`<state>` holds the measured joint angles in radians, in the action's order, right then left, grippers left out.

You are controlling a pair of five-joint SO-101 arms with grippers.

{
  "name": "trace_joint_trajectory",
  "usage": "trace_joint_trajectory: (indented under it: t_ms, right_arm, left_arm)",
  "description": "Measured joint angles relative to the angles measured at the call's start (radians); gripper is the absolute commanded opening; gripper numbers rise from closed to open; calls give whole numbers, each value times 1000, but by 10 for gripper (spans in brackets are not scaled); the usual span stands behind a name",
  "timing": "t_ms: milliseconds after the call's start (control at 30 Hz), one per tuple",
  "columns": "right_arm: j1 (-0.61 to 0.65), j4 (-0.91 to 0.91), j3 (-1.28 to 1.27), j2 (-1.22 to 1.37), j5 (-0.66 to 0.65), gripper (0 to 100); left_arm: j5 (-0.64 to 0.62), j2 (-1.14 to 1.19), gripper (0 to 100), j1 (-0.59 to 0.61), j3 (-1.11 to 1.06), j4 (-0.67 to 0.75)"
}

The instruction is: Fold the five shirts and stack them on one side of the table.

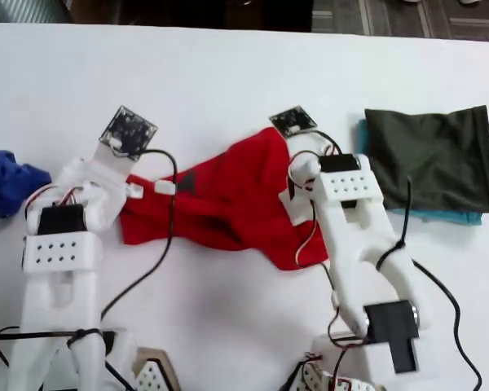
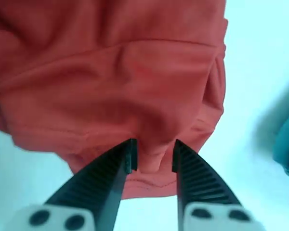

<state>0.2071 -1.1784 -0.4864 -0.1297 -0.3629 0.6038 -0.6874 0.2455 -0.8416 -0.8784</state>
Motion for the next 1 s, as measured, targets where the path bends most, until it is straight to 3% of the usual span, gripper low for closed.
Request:
trace_joint_trajectory:
  t_ms: [400,1000]
  right_arm:
    - [-31,14,-133,-8,-6,148]
    - [-25,84,-138,6,25,146]
  left_arm:
    - [0,0,26,0,0,0]
    - [0,0,26,0,0,0]
